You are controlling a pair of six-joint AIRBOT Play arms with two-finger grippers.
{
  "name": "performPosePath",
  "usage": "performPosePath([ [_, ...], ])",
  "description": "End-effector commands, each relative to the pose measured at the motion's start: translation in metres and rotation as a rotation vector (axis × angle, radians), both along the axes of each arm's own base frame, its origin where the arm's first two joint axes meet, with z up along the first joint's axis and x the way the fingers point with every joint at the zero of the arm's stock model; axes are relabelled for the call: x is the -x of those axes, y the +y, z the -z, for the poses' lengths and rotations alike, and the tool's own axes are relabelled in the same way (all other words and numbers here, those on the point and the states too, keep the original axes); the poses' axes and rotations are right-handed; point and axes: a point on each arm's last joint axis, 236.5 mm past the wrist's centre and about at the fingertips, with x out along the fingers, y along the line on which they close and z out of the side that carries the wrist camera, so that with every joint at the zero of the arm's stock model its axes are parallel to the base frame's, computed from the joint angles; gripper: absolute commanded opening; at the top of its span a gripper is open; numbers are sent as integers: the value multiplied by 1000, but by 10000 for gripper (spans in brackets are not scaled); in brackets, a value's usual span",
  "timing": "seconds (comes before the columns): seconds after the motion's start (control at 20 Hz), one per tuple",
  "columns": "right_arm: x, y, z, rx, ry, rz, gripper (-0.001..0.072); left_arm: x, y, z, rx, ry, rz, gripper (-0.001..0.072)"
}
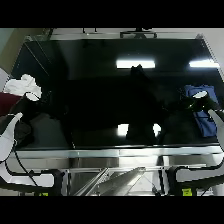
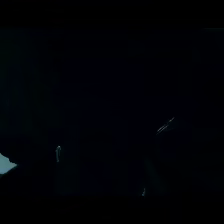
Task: Fold the shirts.
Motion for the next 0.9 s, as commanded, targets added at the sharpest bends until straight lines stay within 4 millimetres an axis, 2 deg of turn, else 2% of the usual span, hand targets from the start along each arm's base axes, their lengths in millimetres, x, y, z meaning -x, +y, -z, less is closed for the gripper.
performPosePath([
  [0.0, -9, 10, 12, -21, -10, 12, 577, -21, -7, 1, 18, -79, -36, 322],
  [0.05, -8, 13, 16, -24, 1, 7, 573, -27, -14, -5, 54, -105, -45, 307],
  [0.1, -6, 15, 20, -26, 10, 0, 566, -33, -21, -10, 91, -130, -51, 190],
  [0.15, -6, 19, 21, -32, 13, -6, 495, -38, -28, -16, 127, -154, -55, 46],
  [0.2, -8, 25, 18, -49, -10, -20, 263, -42, -32, -21, 153, -168, -65, 26],
  [0.25, -12, 30, 12, -77, -28, -18, 212, -45, -35, -24, 170, -175, -74, 26],
  [0.35, -20, 44, -12, -164, -91, -21, 42, -50, -39, -38, 193, -186, -51, 25],
  [0.45, -30, 45, -45, -198, -171, -27, 23, -59, -50, -73, 259, -221, -3, 24],
  [0.55, -40, 37, -100, -187, -300, -48, 22, -70, -58, -131, 305, -323, 57, 23],
  [0.6, -45, 30, -140, -169, -397, -47, 23, -75, -60, -164, 308, -395, 87, 23],
  [0.7, -47, 13, -230, -119, -621, -19, 22, -80, -62, -252, 312, -593, 136, 23],
  [0.8, -24, 1, -334, -37, -886, 8, 22, -67, -66, -351, 349, -816, 164, 23],
  [0.85, -6, 0, -377, 14, -1001, 19, 22, -54, -68, -398, 372, -923, 173, 24],
])
